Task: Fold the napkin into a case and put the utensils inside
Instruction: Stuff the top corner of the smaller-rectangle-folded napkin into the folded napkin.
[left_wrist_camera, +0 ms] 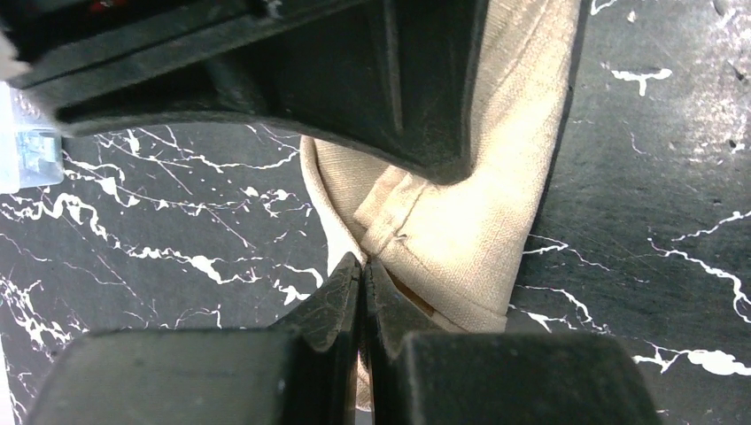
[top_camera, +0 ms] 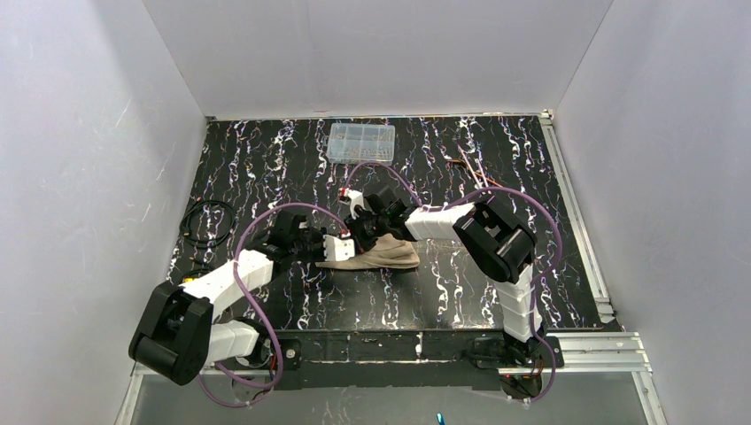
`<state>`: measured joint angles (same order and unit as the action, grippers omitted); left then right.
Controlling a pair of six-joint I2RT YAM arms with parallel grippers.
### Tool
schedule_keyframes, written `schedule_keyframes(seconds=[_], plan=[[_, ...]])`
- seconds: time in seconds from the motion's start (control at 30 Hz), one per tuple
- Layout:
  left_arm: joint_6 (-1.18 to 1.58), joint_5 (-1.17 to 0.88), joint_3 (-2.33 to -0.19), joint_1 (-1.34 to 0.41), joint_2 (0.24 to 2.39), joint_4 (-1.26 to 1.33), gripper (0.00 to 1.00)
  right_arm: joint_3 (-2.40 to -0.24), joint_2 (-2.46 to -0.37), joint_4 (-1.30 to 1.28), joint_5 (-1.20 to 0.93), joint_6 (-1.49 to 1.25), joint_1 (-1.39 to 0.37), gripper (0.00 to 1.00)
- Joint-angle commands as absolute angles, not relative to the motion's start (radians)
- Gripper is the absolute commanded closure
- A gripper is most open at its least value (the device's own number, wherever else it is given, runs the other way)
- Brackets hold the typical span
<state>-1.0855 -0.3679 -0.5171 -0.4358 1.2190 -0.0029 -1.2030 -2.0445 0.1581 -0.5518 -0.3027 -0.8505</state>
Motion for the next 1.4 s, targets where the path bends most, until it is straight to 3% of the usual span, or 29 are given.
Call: schedule_keyframes(seconds=[0.0, 0.7, 1.37], plan=[[-1.140, -0.405, -0.487, -0.437, 1.196, -0.005, 1.00, -1.245, -1.993, 0.140, -0.592, -0.348, -0.856, 0.99], [-1.121, -0.417, -0.500, -0.439, 1.200, -0.006, 1.00, -1.339, -2.053, 0.106, -0.573, -0.294, -0.865, 0.99], [-1.002, -0.396, -0.564, -0.438, 1.201, -0.016, 1.00, -1.253, -2.203, 0.137, -0.539, -0.294, -0.857, 0.99]])
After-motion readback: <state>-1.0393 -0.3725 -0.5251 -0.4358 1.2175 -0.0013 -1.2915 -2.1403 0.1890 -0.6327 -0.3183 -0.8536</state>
